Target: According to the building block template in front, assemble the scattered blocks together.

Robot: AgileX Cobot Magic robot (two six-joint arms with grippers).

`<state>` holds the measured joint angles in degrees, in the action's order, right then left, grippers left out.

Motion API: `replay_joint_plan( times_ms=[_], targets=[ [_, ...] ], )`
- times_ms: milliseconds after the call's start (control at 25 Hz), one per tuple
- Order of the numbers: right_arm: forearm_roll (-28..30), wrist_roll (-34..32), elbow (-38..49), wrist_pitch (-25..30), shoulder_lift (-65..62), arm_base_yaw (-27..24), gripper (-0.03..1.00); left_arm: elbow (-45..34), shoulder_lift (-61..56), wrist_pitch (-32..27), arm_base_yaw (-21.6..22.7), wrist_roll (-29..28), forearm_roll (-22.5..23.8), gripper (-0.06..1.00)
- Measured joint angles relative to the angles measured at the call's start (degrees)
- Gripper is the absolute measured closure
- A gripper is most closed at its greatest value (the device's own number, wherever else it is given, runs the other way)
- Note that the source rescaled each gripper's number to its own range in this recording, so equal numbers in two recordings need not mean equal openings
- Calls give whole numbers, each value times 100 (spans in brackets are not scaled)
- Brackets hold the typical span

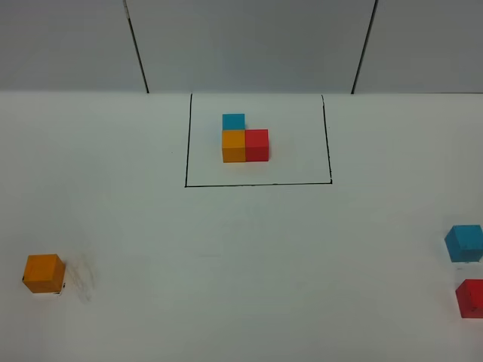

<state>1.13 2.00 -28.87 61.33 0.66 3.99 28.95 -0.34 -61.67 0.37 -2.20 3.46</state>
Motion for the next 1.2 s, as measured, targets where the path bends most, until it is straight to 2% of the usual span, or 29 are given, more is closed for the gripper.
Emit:
replay_joint_plan(
  times_ms=[960, 1200],
  targets=[
    [0, 0, 0, 0, 0, 0, 97, 0, 28, 0, 0, -33, -61, 39],
    [0, 0, 0, 0, 0, 0, 97, 480, 1037, 286, 0, -562, -258, 39]
  ],
)
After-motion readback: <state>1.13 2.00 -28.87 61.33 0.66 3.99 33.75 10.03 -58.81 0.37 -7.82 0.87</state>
